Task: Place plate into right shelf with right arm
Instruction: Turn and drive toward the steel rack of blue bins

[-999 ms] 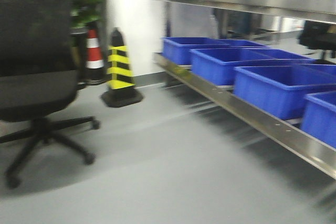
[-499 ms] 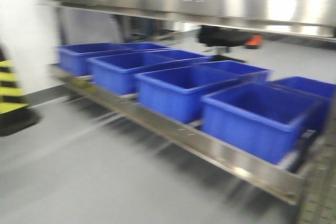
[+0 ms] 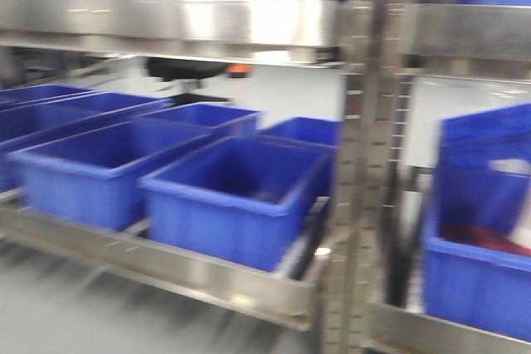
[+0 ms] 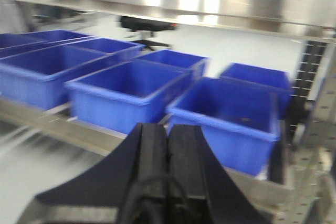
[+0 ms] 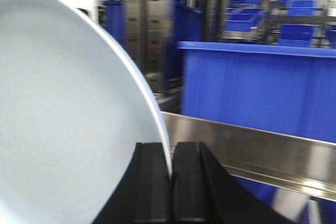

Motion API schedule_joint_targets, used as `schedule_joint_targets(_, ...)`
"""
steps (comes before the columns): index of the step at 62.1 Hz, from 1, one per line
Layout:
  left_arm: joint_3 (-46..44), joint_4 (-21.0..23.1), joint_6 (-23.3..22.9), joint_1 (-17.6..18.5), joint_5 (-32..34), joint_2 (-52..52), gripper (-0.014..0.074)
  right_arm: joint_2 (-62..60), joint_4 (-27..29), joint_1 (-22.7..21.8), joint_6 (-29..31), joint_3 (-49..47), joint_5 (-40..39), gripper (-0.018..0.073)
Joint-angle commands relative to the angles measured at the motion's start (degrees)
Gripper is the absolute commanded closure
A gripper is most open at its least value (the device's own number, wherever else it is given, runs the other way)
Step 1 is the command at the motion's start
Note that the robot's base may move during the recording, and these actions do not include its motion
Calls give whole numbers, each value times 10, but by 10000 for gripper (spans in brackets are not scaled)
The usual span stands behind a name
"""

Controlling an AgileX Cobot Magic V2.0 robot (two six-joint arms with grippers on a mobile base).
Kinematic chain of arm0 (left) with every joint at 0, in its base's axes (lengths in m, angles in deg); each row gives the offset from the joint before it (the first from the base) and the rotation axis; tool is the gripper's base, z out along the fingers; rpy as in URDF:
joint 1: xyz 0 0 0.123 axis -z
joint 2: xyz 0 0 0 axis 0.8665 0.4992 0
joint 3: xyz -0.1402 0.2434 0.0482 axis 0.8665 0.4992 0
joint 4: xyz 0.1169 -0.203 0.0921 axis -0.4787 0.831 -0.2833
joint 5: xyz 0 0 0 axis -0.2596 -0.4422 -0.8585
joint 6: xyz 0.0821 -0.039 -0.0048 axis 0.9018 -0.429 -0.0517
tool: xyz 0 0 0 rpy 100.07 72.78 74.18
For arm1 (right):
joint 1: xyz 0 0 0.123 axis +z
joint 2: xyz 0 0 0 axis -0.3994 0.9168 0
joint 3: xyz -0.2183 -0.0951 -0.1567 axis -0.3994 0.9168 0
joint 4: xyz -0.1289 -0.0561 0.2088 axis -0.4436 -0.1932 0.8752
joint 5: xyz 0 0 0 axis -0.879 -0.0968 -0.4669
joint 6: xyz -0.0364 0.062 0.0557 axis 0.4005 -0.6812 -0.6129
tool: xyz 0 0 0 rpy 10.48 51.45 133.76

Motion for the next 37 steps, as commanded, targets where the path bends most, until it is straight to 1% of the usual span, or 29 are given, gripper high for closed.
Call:
schedule_joint_targets(1, 6, 5, -4, 1, 52, -6, 725, 6, -5, -4, 5, -16, -55, 508)
schedule_joint_targets(37, 6, 5, -4, 1, 52, -6, 725, 6, -5, -4, 5, -16, -55, 508)
